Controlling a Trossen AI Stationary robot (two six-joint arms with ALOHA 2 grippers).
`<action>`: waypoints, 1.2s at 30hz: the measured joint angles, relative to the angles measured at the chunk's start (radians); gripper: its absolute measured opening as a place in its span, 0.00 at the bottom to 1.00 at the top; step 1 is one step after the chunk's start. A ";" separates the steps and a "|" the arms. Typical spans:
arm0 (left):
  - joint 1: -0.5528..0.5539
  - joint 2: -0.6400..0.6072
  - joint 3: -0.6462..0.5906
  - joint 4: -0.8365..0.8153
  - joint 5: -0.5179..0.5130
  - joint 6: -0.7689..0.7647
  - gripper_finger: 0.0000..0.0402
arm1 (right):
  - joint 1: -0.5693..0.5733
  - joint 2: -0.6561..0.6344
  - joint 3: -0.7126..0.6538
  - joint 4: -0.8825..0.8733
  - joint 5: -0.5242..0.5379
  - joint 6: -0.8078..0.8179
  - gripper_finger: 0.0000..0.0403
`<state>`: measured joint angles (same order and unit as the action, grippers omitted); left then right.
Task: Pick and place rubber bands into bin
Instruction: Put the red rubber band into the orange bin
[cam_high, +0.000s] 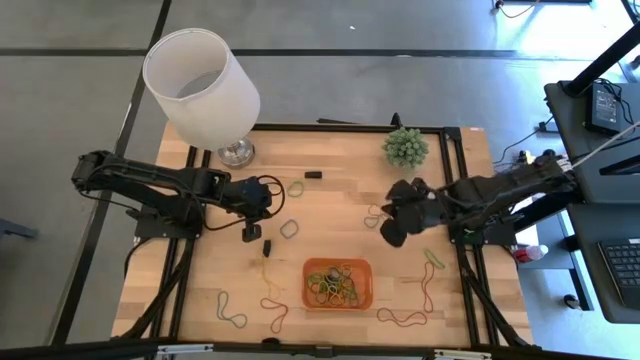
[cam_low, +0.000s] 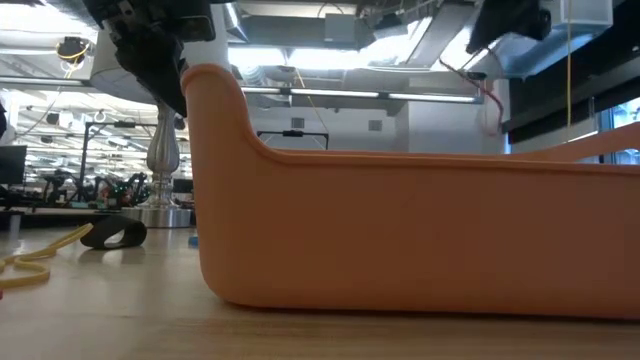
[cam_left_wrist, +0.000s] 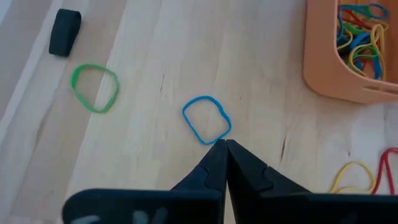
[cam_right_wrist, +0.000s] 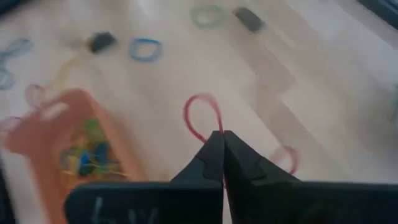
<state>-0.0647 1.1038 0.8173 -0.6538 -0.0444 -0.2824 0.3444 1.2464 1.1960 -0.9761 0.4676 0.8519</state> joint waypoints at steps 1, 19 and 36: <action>0.000 0.000 0.000 0.000 0.000 0.006 0.01 | 0.022 0.012 0.009 0.022 0.010 0.007 0.00; 0.000 0.000 0.000 -0.004 0.000 0.071 0.01 | 0.185 0.664 0.607 0.087 0.042 0.143 0.00; 0.000 0.000 0.000 -0.001 0.011 0.113 0.00 | 0.190 0.963 0.762 -0.272 -0.274 0.508 0.00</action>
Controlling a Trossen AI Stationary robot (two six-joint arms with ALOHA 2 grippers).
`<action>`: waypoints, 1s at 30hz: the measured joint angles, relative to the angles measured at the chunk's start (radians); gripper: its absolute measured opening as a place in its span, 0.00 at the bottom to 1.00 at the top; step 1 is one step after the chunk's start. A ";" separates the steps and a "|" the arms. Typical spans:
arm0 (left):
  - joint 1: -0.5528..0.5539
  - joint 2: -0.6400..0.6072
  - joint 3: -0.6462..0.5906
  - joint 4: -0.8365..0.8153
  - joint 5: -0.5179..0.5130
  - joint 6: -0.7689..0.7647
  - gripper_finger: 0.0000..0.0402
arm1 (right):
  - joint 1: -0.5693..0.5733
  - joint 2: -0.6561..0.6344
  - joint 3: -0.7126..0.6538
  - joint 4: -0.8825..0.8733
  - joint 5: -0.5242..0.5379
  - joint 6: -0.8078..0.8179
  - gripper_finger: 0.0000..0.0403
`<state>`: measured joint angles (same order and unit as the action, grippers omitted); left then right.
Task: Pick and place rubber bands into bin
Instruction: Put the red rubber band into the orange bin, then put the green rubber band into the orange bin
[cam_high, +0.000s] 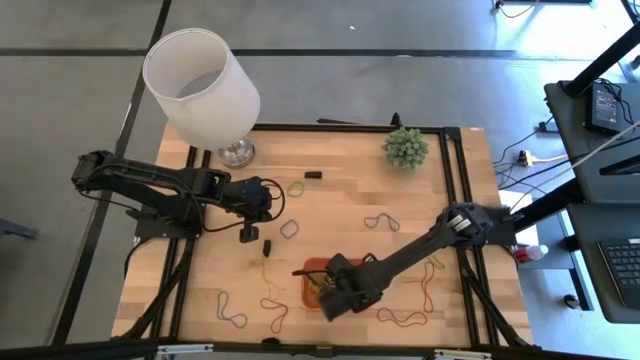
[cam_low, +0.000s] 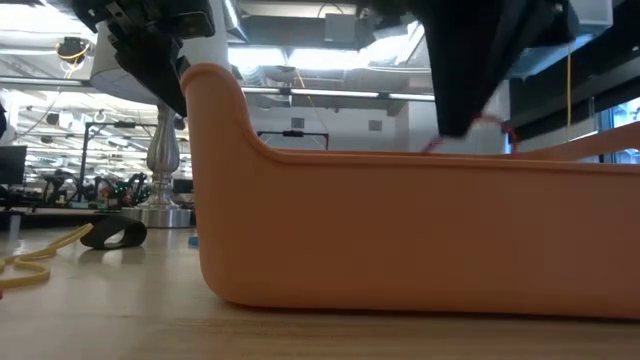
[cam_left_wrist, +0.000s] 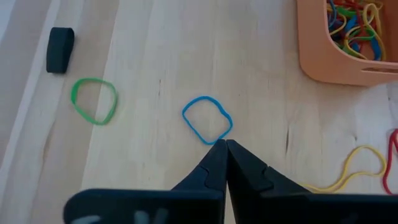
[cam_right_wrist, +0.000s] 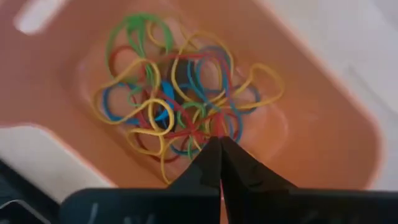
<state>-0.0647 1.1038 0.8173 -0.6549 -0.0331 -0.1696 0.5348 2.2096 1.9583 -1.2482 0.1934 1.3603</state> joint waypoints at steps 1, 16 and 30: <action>0.000 0.000 0.000 0.000 0.000 0.000 0.00 | -0.002 0.011 0.000 0.003 -0.008 0.000 0.00; 0.000 0.000 0.000 0.001 -0.017 -0.001 0.00 | -0.003 0.036 0.000 -0.045 -0.038 0.105 0.21; 0.000 0.000 0.000 0.001 -0.022 0.000 0.03 | 0.008 0.007 0.000 -0.055 -0.027 0.119 0.47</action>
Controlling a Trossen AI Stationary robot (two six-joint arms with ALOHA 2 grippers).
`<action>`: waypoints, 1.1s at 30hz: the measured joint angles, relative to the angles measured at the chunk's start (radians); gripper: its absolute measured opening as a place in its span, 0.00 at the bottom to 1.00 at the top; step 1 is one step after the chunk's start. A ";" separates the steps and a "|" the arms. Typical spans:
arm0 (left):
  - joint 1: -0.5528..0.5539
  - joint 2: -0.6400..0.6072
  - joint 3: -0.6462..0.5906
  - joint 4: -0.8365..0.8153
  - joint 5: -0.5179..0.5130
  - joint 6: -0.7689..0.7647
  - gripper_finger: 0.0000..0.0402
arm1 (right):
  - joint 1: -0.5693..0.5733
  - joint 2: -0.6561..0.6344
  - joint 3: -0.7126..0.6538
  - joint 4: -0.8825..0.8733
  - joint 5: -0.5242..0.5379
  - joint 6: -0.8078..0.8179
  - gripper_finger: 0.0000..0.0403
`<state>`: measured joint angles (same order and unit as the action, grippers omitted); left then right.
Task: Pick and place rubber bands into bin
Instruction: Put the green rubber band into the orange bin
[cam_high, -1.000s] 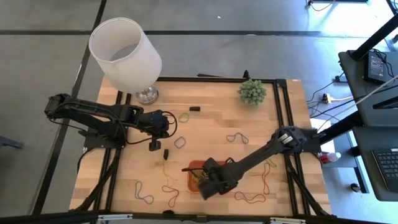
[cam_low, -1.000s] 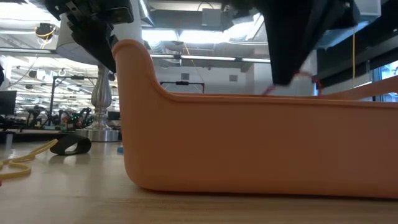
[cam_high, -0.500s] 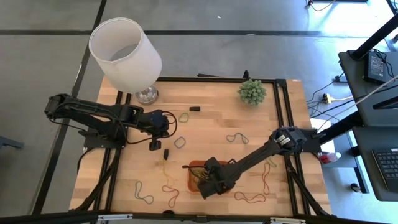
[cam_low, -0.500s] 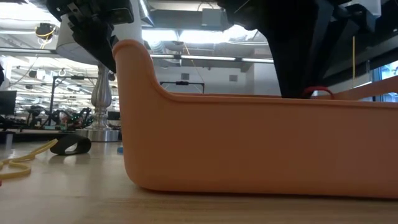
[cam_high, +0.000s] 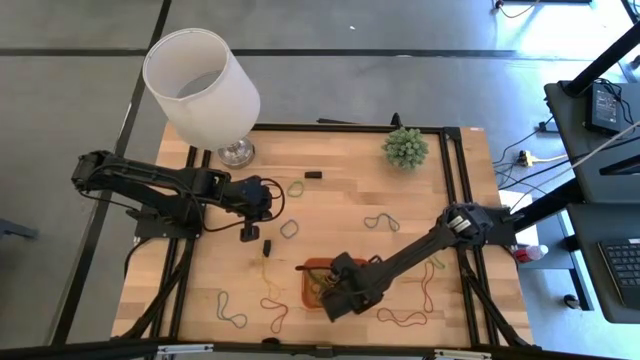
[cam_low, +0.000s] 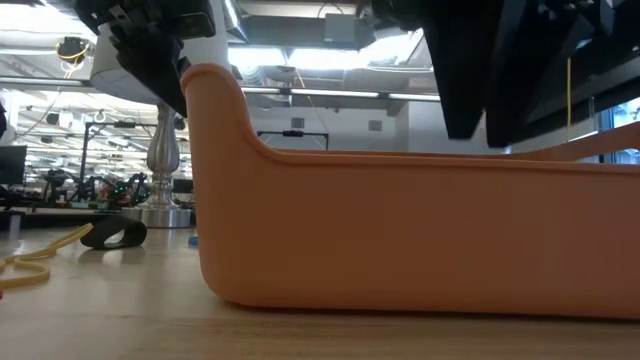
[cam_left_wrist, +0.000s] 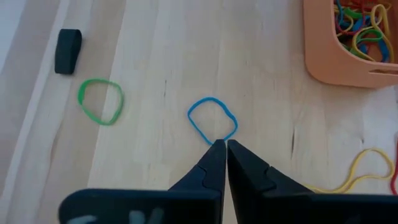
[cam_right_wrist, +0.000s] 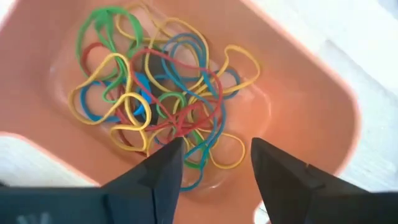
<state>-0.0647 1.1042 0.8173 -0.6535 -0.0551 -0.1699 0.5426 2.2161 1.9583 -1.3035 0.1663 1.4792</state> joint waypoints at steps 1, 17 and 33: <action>0.000 0.000 0.000 0.000 -0.005 0.000 0.03 | 0.000 -0.007 0.000 -0.002 0.006 -0.003 0.47; 0.000 0.025 0.002 0.083 -0.006 -0.082 0.17 | 0.032 -0.372 -0.318 -0.070 0.173 -0.094 0.32; 0.182 0.472 0.302 0.083 -0.051 -0.188 0.46 | 0.032 -1.069 -1.202 0.381 0.181 -0.077 0.28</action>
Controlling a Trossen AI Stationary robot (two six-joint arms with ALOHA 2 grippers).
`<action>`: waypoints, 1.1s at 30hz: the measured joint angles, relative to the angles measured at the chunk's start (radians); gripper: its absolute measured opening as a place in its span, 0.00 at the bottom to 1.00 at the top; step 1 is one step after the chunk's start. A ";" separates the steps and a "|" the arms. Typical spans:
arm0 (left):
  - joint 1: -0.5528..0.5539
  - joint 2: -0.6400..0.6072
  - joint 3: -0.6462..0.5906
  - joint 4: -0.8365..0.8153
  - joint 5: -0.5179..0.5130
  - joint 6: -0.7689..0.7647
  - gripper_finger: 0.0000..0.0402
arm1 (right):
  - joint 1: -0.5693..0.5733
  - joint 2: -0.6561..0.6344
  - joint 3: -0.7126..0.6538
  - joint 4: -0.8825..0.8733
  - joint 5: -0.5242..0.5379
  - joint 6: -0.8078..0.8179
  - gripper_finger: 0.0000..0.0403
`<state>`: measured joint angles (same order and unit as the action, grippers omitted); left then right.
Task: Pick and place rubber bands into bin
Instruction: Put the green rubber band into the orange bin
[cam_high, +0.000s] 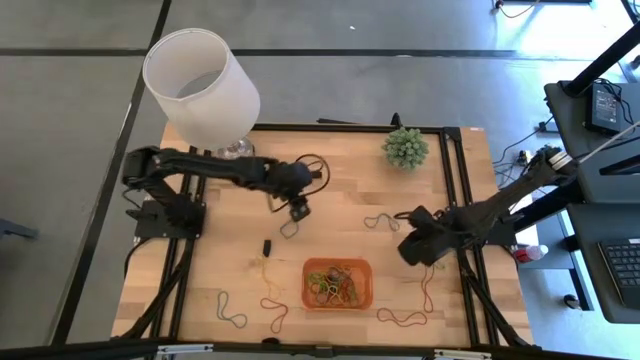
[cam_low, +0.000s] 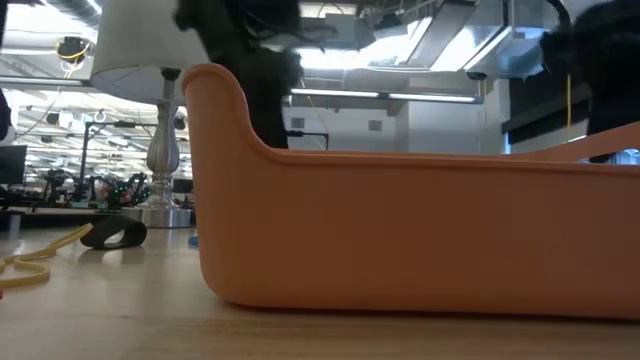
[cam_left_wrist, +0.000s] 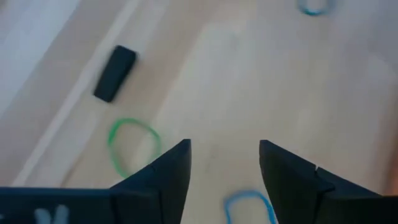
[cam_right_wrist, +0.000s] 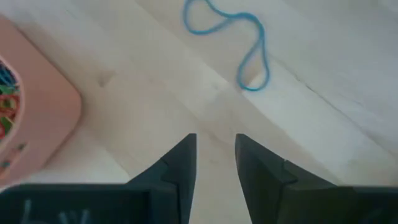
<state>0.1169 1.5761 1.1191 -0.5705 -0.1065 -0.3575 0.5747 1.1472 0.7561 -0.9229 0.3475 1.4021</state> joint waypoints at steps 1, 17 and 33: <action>0.018 0.030 0.027 -0.014 0.001 -0.005 0.46 | 0.000 -0.034 -0.033 0.015 0.000 -0.005 0.28; 0.162 0.375 0.188 -0.171 0.045 -0.289 0.46 | 0.000 -0.373 -0.296 0.149 0.000 -0.176 0.28; 0.078 0.429 0.189 -0.192 -0.076 -0.338 0.02 | 0.000 -0.409 -0.305 0.149 0.001 -0.263 0.28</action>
<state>0.1945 2.0050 1.3080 -0.7626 -0.1829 -0.6959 0.5743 0.7387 0.4507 -0.7736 0.3481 1.1393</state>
